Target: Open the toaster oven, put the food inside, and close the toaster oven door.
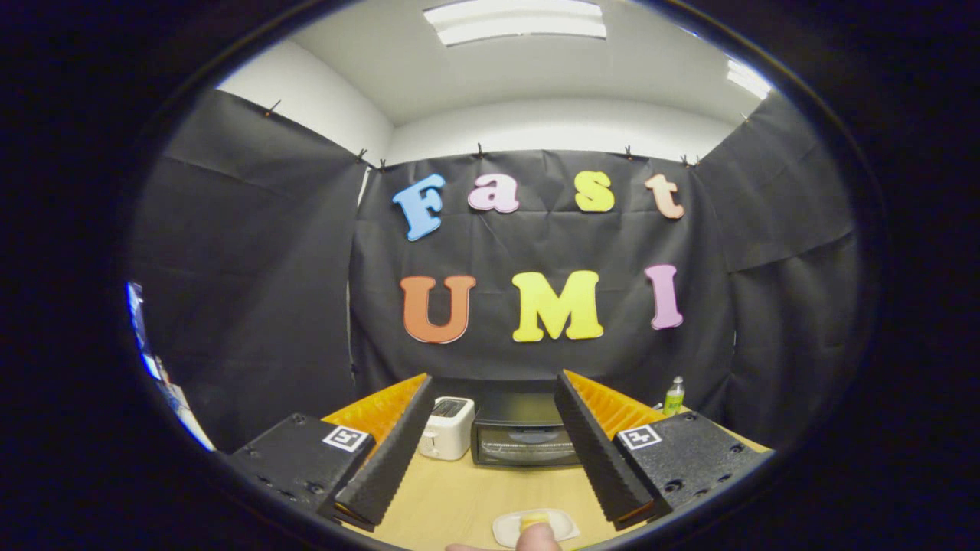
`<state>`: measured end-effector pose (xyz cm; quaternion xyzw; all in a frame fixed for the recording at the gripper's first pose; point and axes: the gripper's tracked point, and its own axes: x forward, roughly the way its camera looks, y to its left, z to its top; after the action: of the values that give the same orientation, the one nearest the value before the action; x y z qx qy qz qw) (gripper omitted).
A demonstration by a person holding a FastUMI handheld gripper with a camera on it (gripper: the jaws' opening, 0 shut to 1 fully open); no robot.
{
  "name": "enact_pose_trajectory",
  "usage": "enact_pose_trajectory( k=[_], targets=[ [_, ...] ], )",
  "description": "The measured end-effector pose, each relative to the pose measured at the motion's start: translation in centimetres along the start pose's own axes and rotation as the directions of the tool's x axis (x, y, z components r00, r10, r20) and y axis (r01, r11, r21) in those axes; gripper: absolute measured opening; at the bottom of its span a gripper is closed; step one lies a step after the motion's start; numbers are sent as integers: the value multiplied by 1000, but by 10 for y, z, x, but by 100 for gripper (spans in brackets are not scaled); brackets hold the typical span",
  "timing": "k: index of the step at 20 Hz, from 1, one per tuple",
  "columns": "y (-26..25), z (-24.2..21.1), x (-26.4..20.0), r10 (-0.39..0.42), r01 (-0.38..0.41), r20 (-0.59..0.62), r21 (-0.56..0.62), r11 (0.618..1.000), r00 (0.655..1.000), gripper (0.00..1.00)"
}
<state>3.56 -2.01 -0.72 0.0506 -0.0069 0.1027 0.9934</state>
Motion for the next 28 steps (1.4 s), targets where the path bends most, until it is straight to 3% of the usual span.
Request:
enact_pose_trajectory(
  k=[2,6,11,15,19,25,28],
  targets=[
    [-20,11,26,-23,24,11,-51,998,1000,100],
    [-31,-14,96,-10,9,-11,-74,997,1000,100],
    [-52,-115,192,-93,81,-126,-94,992,988,100],
    [-62,-213,254,-100,81,-304,-76,994,947,100],
    [-81,-262,277,-148,122,-364,-93,988,919,100],
    [-91,-273,290,-165,145,-334,-83,986,928,100],
    [-91,-280,286,-149,151,-361,-23,988,921,100]
  ],
)
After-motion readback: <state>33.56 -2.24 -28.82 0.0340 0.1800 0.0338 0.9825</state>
